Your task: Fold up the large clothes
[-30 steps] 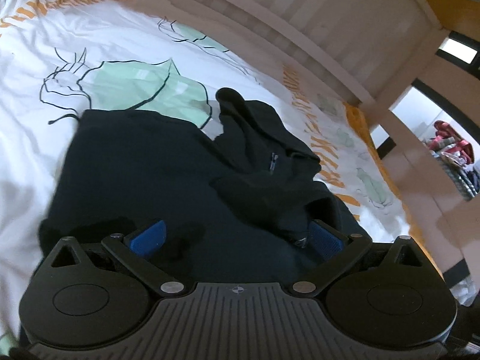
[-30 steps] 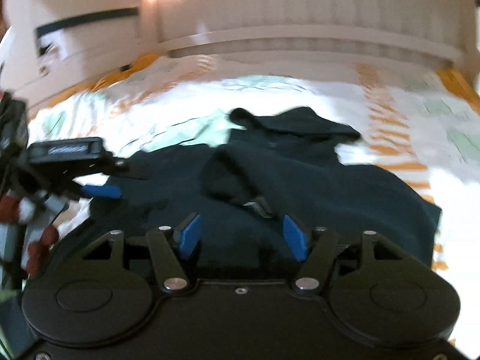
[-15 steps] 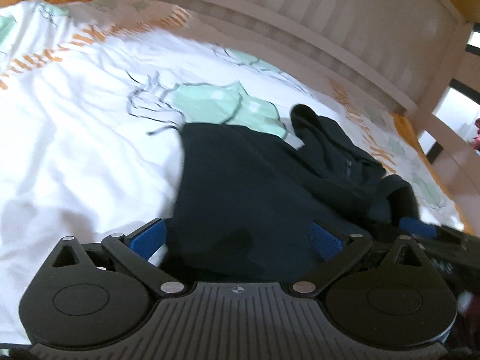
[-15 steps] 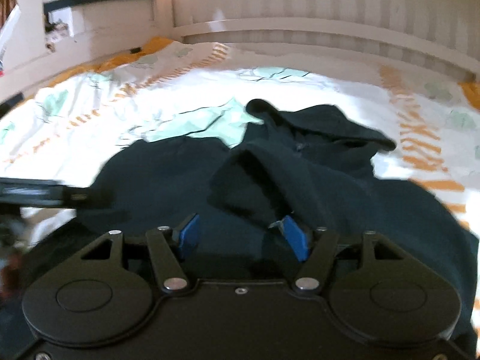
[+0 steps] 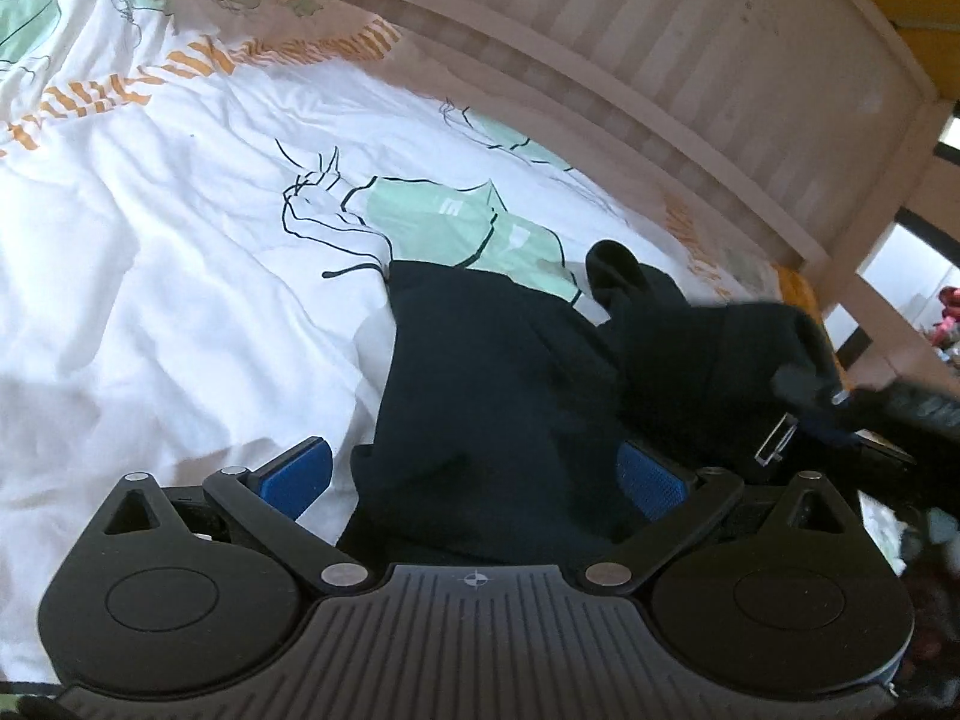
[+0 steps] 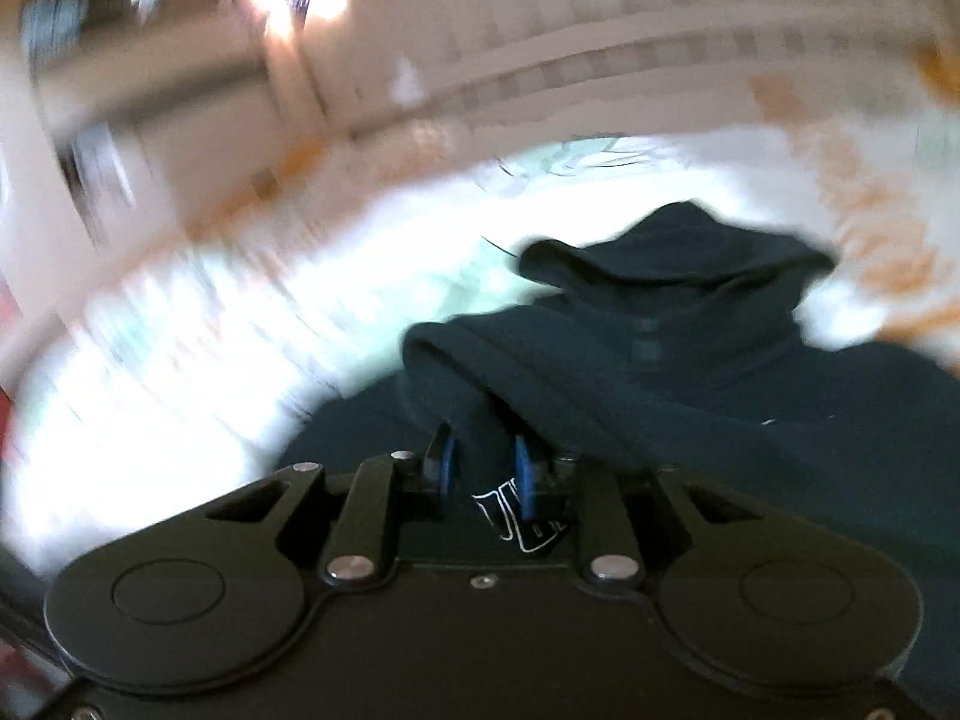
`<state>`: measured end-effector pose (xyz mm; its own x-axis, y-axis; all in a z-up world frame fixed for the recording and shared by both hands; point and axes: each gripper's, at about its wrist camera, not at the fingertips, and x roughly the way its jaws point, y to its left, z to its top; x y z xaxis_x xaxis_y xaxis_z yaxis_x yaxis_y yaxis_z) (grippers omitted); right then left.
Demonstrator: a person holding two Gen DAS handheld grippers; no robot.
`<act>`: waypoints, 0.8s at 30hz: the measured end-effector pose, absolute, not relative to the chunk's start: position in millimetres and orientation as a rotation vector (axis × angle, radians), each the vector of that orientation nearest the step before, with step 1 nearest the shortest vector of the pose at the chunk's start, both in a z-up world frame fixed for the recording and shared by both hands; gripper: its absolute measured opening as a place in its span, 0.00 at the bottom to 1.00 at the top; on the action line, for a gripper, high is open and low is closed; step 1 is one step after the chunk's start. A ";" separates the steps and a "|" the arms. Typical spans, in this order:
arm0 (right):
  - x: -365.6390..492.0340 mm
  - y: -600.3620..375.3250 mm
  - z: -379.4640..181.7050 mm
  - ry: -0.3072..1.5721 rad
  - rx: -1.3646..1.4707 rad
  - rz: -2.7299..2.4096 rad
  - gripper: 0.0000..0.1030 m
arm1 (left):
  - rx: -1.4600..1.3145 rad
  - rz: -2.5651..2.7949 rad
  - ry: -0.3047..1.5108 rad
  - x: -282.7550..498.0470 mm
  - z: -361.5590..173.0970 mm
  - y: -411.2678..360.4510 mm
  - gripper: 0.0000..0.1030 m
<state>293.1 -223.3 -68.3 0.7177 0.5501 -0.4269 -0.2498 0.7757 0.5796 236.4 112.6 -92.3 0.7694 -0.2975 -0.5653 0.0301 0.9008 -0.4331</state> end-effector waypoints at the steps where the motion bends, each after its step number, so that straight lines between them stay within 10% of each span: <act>1: 292.5 -225.5 -71.1 0.630 0.619 0.506 0.33 | -0.421 -0.177 0.675 235.9 -92.5 113.8 1.00; 12: 254.4 -217.4 -116.3 0.844 0.535 0.514 0.59 | -0.437 -0.197 0.687 235.2 -80.6 117.3 1.00; 24: 196.0 -259.8 -87.8 0.724 0.183 0.417 0.59 | -0.568 -0.299 0.739 288.2 -62.1 78.1 1.00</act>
